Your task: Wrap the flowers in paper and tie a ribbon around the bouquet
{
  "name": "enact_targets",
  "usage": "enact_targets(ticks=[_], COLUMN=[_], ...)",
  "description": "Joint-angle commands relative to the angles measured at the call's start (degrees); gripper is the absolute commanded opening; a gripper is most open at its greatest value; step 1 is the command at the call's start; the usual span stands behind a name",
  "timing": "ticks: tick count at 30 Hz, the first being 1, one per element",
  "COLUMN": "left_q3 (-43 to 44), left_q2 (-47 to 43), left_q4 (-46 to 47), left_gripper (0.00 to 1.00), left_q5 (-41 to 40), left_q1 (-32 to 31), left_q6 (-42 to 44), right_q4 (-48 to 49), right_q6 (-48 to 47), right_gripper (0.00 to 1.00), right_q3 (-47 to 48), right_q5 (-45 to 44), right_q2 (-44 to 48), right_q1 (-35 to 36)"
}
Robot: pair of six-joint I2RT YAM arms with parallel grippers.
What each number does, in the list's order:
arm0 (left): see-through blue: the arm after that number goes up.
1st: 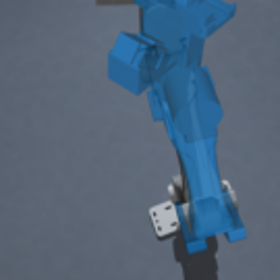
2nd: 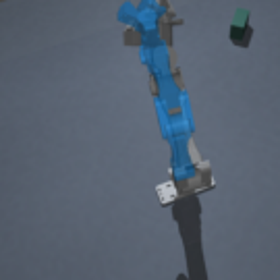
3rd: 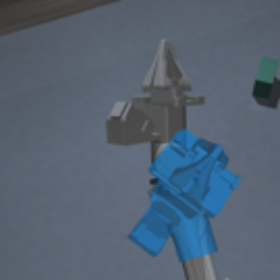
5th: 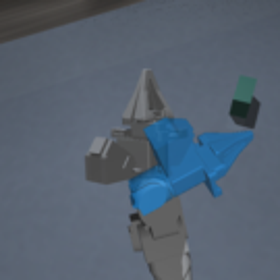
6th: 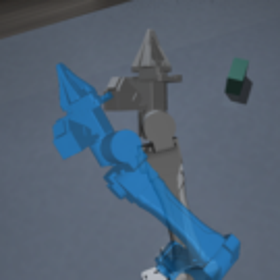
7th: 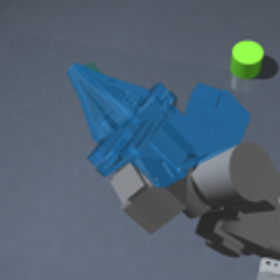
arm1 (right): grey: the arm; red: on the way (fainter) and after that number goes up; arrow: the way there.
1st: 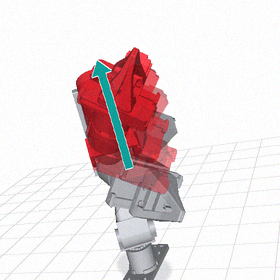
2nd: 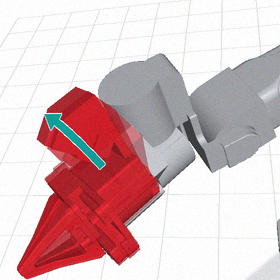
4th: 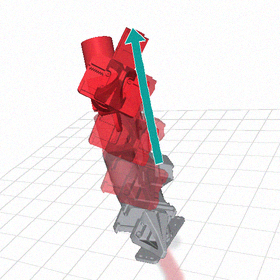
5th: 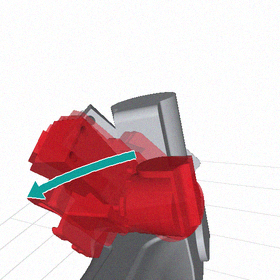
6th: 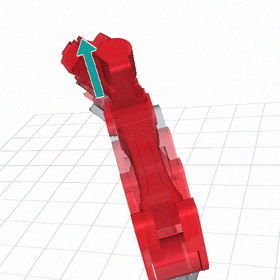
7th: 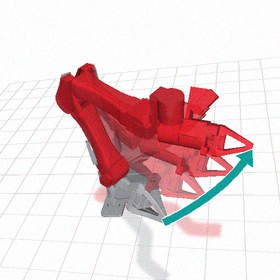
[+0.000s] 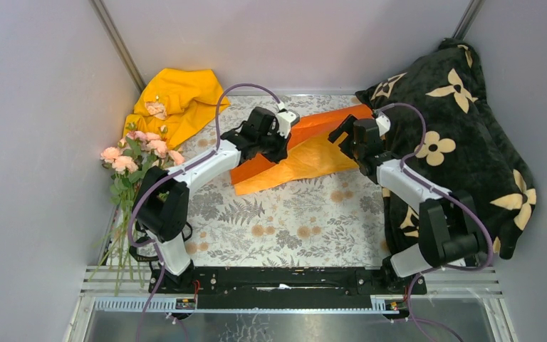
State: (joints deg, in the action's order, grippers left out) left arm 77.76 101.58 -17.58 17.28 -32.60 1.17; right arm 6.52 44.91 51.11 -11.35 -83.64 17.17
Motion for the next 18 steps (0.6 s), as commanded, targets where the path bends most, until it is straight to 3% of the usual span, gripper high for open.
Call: enact_targets(ticks=[1,4,12,18], left_q3=[-1.1,-1.8,-1.9,-1.8], left_q2=[-1.3,-1.3,-0.3,0.1], left_q4=[0.7,1.1,2.0,2.3], left_gripper=[0.00,0.00,0.00,0.00], left_q5=[-1.6,-2.1,-1.8,-1.7], left_q1=[-0.8,-0.7,-0.8,-0.8], left_q6=[2.3,2.7,2.8,2.7], right_q4=[3.6,2.9,3.0,1.2], right_q6=[1.9,1.1,1.4,3.6], right_gripper=[0.96,0.95,0.95,0.97], right_q3=[6.5,7.2,-0.4,1.8], right_q5=[-2.1,-0.3,-4.1,-3.1], right_q2=[-3.7,-4.0,8.4,3.8], right_q1=[-0.7,-0.7,-0.7,-0.7])
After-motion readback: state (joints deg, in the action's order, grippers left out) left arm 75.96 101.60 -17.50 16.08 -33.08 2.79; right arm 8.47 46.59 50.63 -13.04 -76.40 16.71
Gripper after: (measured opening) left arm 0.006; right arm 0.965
